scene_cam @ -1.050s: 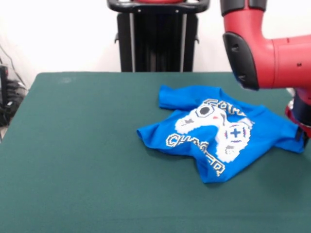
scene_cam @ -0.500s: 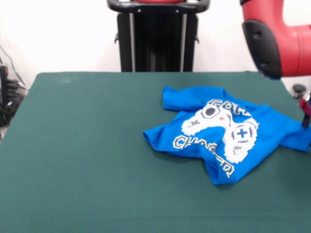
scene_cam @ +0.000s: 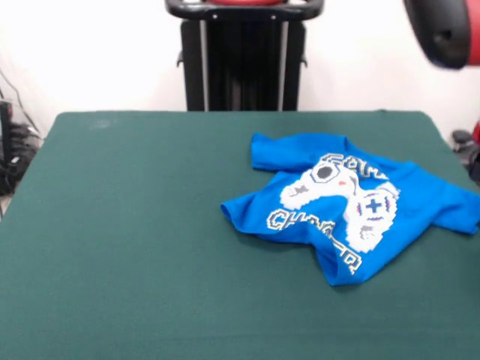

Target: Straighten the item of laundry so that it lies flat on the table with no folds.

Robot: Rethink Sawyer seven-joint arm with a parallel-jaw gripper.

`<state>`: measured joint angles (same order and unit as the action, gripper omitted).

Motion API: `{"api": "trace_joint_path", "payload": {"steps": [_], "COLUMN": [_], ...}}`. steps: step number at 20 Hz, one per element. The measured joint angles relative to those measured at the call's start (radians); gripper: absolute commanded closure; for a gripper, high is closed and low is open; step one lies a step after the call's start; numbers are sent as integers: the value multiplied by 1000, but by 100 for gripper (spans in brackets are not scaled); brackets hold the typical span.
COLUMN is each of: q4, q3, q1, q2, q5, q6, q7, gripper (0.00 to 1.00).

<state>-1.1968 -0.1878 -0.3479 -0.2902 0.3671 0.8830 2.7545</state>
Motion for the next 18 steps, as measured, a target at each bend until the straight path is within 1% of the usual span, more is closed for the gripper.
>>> {"api": "trace_joint_path", "payload": {"steps": [1, 7, 11, 18], "q4": [13, 41, 43, 42], "q3": [-29, -102, -155, -209], "q1": [-8, -14, -11, -2], "q2": [-5, -6, -5, -5], "q5": [-14, -47, -75, -120], "q6": [0, 0, 0, 0], "q7": [0, 0, 0, 0], "gripper": [0, 0, 0, 0]}}
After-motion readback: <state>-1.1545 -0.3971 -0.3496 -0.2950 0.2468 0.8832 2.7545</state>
